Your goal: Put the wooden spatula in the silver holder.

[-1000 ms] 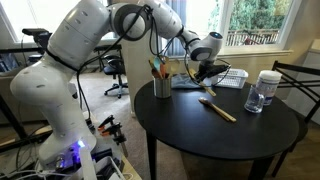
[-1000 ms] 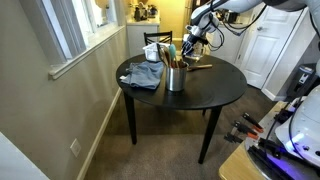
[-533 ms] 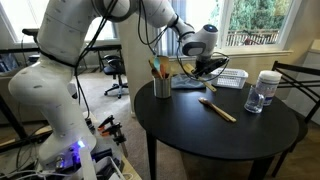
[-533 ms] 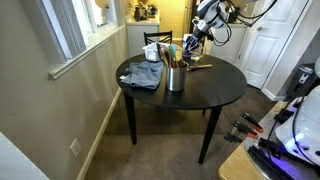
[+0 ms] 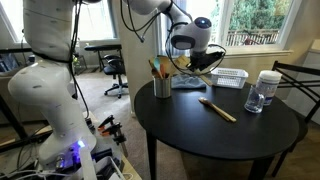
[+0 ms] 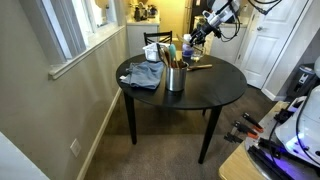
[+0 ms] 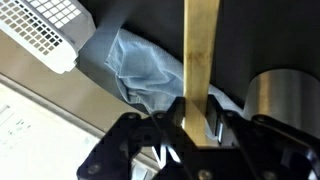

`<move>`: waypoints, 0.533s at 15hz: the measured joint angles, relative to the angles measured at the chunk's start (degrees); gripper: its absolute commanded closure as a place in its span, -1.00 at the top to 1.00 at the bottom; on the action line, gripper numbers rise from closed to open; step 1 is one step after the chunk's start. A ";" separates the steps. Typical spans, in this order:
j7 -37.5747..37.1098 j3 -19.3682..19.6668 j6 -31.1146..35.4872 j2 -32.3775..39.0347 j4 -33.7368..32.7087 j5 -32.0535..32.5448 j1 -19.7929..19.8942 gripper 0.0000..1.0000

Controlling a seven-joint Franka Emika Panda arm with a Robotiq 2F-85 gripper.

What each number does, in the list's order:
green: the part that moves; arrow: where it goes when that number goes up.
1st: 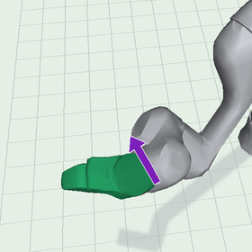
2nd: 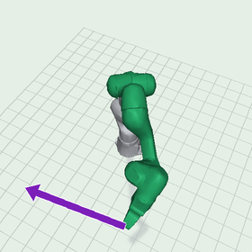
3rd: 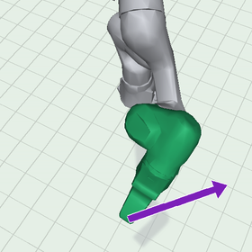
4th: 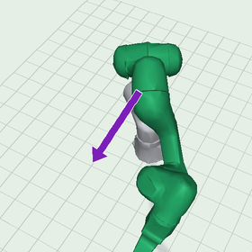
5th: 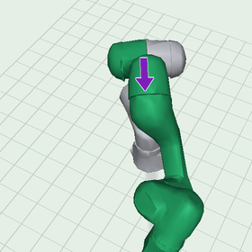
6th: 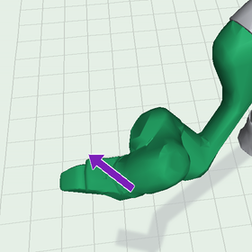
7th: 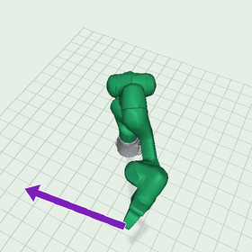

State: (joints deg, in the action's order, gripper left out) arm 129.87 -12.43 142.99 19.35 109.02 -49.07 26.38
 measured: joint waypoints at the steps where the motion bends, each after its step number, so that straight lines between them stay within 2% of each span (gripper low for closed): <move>1: 2.14 0.81 -0.12 -1.45 1.20 -2.85 -0.59 -0.81; 5: 8.18 5.11 -5.32 -4.91 3.90 -13.00 -4.07 -0.81; 8: 8.75 8.54 -12.11 -5.05 3.79 -17.26 -6.97 -0.81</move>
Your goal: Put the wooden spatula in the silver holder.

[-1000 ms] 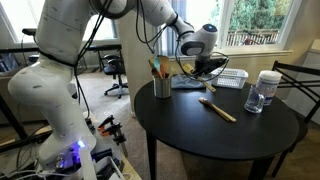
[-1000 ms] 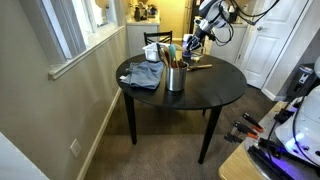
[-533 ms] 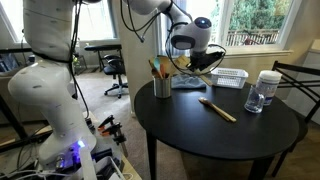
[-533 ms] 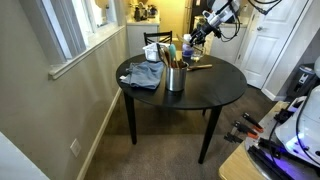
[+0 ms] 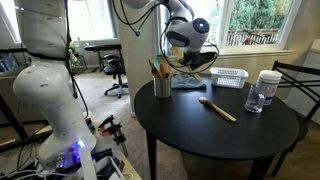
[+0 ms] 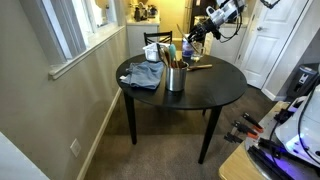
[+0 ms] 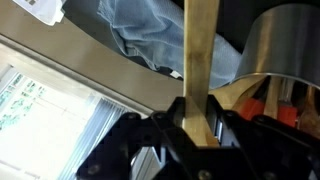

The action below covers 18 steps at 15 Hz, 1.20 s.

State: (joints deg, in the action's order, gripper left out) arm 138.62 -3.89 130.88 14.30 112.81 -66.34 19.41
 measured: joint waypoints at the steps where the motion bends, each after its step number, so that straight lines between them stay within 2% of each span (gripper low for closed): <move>1: 0.00 0.97 -2.24 0.07 -0.05 -1.24 -0.75 -0.81; 6: -0.08 4.53 -14.30 2.09 -2.36 -3.75 -3.21 -0.81; 10: -0.18 5.24 -25.08 5.78 -6.67 -3.73 -5.10 -0.81; 18: -4.00 5.12 -36.02 13.22 -16.68 -3.77 -7.55 -0.81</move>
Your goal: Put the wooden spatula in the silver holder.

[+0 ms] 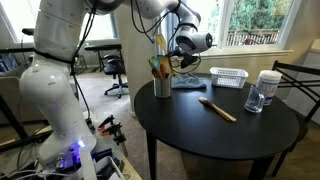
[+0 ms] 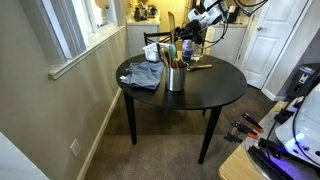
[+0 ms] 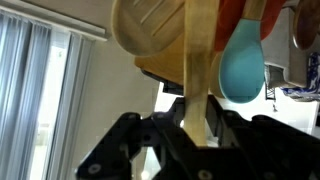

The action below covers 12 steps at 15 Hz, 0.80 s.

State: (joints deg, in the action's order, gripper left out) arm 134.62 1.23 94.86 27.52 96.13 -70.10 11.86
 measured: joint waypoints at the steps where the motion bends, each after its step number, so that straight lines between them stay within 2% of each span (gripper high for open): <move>1: -1.03 -0.18 -1.33 0.81 -1.36 -0.10 -0.18 -0.81; 8: -7.26 -0.85 -12.04 6.62 -9.07 0.80 -1.83 -0.81; 12: -8.58 -0.65 -13.79 8.86 -10.77 3.24 -2.20 -0.81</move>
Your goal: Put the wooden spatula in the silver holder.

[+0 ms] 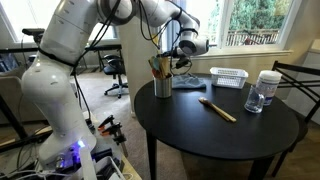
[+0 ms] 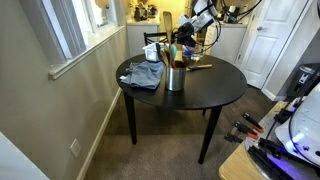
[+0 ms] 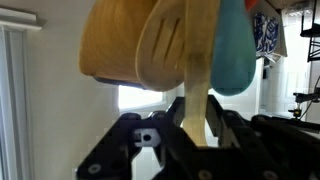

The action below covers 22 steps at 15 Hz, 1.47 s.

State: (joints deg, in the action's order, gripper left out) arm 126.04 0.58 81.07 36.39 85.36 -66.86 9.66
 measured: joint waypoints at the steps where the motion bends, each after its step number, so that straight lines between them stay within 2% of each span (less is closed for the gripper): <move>1: -0.33 0.10 -0.06 0.42 -0.15 0.71 -0.03 -0.81; 8: -0.70 1.17 -0.08 2.78 -0.75 4.44 0.07 -0.81; 9: -0.70 1.37 -0.07 2.99 -0.78 4.54 0.10 -0.74; 10: -0.70 1.58 -0.06 3.22 -0.90 4.61 0.12 0.05; 12: -0.79 2.06 0.01 3.78 -1.43 4.83 0.15 0.15; 18: -0.84 3.52 0.49 4.64 -2.69 6.90 1.36 0.93; 22: -0.88 4.00 0.49 4.66 -2.88 7.67 2.35 1.00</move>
State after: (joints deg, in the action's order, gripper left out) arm 125.16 4.58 81.56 41.05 82.48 -59.19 12.01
